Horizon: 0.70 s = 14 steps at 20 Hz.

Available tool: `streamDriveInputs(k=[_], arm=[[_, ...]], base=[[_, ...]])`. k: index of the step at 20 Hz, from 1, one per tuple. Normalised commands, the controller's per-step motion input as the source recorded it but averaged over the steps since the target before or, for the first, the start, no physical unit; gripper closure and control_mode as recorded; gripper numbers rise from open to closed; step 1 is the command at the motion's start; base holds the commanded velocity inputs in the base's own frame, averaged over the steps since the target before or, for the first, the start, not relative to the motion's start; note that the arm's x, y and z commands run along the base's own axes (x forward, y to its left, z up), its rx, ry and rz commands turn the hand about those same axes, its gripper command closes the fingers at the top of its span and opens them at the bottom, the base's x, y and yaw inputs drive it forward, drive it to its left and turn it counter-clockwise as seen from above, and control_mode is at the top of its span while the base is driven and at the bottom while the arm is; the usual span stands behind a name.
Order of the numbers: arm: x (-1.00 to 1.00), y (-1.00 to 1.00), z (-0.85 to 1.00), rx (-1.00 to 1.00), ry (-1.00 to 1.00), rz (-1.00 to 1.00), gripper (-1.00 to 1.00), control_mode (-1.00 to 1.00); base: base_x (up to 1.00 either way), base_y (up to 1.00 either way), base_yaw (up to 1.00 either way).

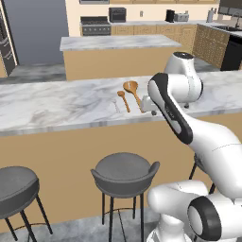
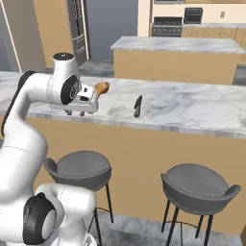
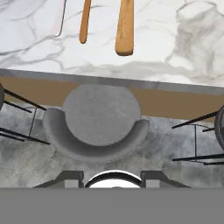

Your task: Pick up the metallic utensils from the counter and place them in the open drawer. Make sure not to pick up any wooden utensils.

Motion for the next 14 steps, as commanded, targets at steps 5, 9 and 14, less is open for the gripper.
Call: streamDriveInputs(k=[5,9,14], arm=[[-0.29,0.15,-0.03,-0.02,-0.02,0.00,-1.00,-1.00],[-0.20,0.22,-0.07,0.03,0.00,0.00,-1.00,-1.00],[0.24,-0.08,-0.09,0.00,0.04,0.00,-1.00,-1.00]], base=[[0.00,0.00,0.00],[0.00,0.00,0.00],[0.00,0.00,0.00]])
